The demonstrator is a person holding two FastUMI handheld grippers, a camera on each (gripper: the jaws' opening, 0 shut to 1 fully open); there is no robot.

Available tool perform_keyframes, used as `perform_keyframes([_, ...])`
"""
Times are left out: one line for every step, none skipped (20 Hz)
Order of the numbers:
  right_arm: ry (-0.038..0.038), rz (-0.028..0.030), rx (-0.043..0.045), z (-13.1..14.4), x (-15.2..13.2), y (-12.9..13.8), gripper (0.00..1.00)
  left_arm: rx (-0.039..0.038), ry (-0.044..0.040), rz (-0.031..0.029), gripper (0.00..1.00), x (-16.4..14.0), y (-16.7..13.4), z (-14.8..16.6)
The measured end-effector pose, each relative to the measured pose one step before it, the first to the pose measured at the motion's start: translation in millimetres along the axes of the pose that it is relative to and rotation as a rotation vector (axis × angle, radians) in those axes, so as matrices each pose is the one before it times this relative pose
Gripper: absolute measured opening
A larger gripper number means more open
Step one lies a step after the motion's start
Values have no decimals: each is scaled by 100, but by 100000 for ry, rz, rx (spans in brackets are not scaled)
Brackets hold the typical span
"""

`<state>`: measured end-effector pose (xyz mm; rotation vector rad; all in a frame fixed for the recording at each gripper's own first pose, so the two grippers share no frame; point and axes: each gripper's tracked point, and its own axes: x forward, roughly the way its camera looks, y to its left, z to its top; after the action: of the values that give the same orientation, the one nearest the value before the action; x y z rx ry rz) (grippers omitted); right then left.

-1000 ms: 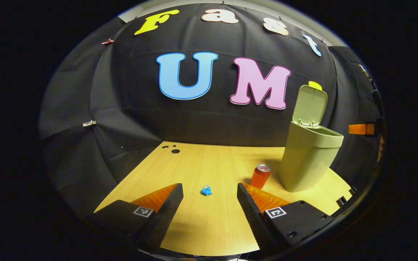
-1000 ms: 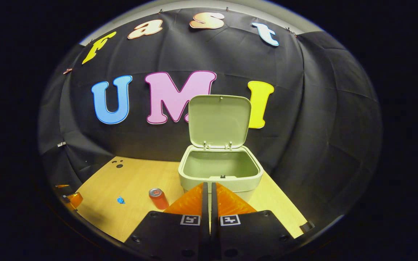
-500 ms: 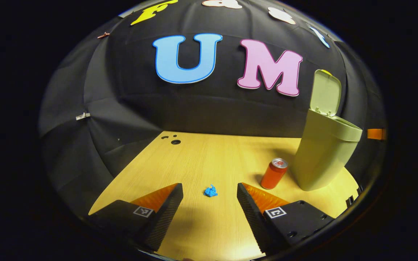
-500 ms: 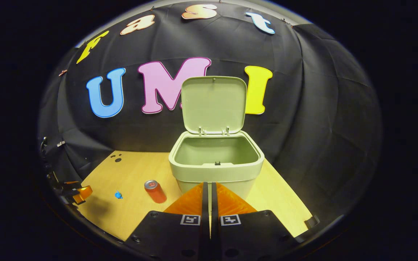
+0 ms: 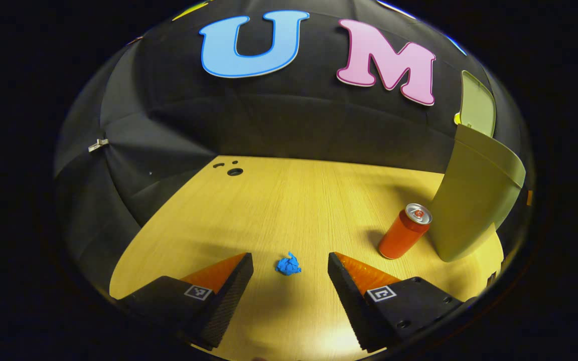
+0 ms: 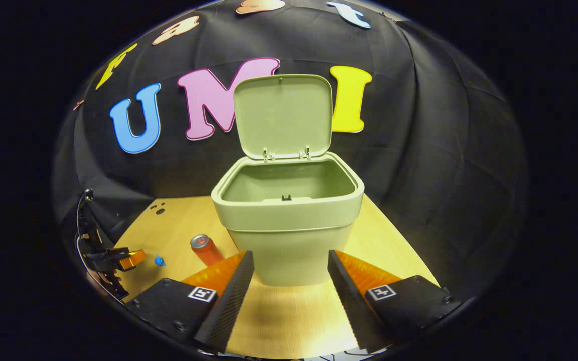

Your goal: Press the lid of the desktop garbage bin to open it, pick up the crumpled paper on the desktop and throw it into the bin, then pick up the pop can on the desktop and drop it into the bin, and finally close the garbage bin lid.

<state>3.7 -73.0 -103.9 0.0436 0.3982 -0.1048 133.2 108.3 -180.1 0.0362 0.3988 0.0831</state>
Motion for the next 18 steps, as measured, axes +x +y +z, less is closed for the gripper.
perform_keyframes([712, -351, -112, -209, -3, -67, 100, 1296, 1071, 274, 96, 868, -96, -261])
perform_keyframes([886, -438, -192, -297, 173, -112, 100, 1432, 1001, 349, 96, 865, -33, -377])
perform_keyframes([781, -313, -127, -295, -59, -31, 100, 1239, 1462, 262, 96, 925, -43, -350])
perform_keyframes([1253, -124, -115, -476, -23, -7, 100, 540, 1450, 631, 96, 585, 43, -584])
perform_keyframes([1115, 74, -70, -408, -11, 93, 100, -223, 1434, 393, 96, 796, 0, -449])
perform_keyframes([1222, 132, 15, -351, 66, 104, 100, -500, 1579, 77, 96, 778, 78, -584])
perform_keyframes([1138, 294, 107, -312, -7, 166, 100, -497, 1185, 350, 96, 557, 50, -436])
perform_keyframes([1044, 295, 63, -285, 49, 149, 100, -304, 1141, 831, 96, 635, 139, -305])
perform_keyframes([714, 295, -83, -283, -89, 177, 100, -290, 888, 733, 96, 628, 172, -350])
perform_keyframes([662, 124, -309, -299, 25, 121, 100, -216, 922, 688, 96, 522, 101, -201])
perform_keyframes([757, 275, -356, -302, 39, 138, 100, -122, 632, 490, 96, 361, 111, -157])
perform_keyframes([747, 211, -360, -247, -13, 77, 100, -204, 680, 527, 96, 367, 10, -177])
perform_keyframes([442, 176, -228, -164, 30, 44, 100, -320, 544, 804, 95, 259, 95, -159])
perform_keyframes([142, 35, -133, -107, -16, 1, 100, 26, 503, 623, 95, 166, -8, -413])
perform_keyframes([137, 70, 85, -127, -2, 59, 100, 711, 611, 632, 95, 222, -56, -440])
perform_keyframes([162, 115, 517, -137, -54, 48, 100, 818, 488, -227, 93, 157, -250, -328])
perform_keyframes([101, 127, 722, -159, -57, 58, 100, 395, -1634, -498, 92, 67, -223, 90])
perform_keyframes([418, 191, 494, -183, 21, 79, 100, 87, -170, -1471, 86, 158, -428, -67])
